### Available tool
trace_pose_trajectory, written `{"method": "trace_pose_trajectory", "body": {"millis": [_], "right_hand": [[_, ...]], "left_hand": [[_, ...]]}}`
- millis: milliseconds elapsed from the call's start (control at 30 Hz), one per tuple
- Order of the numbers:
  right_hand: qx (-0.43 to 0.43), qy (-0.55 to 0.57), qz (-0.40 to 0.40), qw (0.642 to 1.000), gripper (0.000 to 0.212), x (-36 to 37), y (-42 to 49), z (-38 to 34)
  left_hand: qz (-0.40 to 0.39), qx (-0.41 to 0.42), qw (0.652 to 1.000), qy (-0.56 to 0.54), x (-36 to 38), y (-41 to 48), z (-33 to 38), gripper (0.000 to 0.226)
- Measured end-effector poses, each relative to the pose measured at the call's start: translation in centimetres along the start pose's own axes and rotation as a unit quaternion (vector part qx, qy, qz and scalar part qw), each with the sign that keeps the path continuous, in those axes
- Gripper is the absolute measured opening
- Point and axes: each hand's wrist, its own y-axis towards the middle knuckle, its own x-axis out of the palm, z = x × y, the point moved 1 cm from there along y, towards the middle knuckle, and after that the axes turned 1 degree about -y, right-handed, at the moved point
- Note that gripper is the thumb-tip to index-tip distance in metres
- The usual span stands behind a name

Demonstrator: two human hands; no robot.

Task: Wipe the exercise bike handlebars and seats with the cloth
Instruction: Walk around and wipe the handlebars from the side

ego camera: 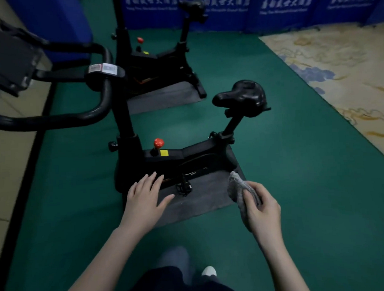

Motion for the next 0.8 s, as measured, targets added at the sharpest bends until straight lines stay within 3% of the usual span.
{"method": "trace_pose_trajectory", "body": {"millis": [267, 500, 800], "right_hand": [[-0.046, -0.001, -0.092, 0.995, 0.024, 4.5, 5.3, -1.4], [-0.112, 0.004, -0.158, 0.981, 0.037, 9.9, 10.4, -5.3], [-0.153, 0.041, -0.232, 0.96, 0.029, 17.1, 14.4, -9.6]], "left_hand": [[0.015, -0.1, 0.995, -0.015, -0.2, 0.7, -2.9, 0.068], [0.032, -0.171, 0.984, -0.046, -0.7, 3.3, -6.1, 0.069], [0.073, -0.247, 0.963, -0.078, -2.0, 4.7, -9.3, 0.071]]}}
